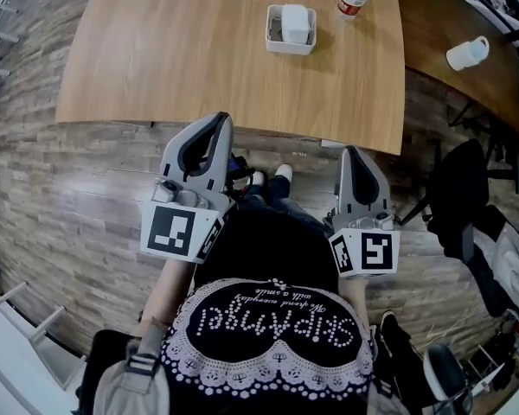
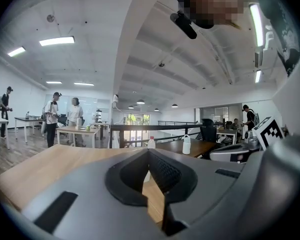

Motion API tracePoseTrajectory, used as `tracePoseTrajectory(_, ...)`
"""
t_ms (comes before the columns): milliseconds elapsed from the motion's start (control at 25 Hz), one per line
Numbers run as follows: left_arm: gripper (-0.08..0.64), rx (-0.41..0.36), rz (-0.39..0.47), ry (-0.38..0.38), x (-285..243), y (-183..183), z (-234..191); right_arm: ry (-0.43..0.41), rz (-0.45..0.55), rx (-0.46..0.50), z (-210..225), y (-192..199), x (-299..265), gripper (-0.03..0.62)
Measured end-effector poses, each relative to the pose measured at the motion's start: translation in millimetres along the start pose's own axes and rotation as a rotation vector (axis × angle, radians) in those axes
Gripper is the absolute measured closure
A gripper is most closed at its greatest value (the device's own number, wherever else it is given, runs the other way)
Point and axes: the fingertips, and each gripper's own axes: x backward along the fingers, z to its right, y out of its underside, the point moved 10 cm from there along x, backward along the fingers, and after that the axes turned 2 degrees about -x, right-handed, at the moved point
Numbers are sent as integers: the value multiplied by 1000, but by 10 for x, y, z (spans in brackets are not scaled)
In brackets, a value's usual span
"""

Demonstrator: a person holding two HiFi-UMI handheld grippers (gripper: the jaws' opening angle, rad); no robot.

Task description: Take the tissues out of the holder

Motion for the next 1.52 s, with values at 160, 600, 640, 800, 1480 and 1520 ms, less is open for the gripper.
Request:
tracePoseTrajectory(160, 554, 7, 8, -54, -34, 7, 35, -31, 6, 7, 152, -1, -77, 581)
tracePoseTrajectory(600, 554, 11, 37, -132, -136, -11, 117, -71, 12, 19, 421, -31, -84, 581)
tracePoseTrajectory(640, 554, 8, 38, -132, -145, -17, 121, -73, 14, 18, 430, -34, -92, 581)
tracePoseTrajectory(800, 554, -1, 34, -123, -179, -25, 157, -72, 25, 9, 456, -25, -102, 581)
tracePoseTrajectory(1480, 554, 37, -5, -82, -361, 29, -132, -22, -23, -27, 357, -5, -294, 581)
tracePoseTrajectory(1520, 554, 40, -6, -84, -365, 28, -181, -21, -29, -26, 332, -16, -316, 581)
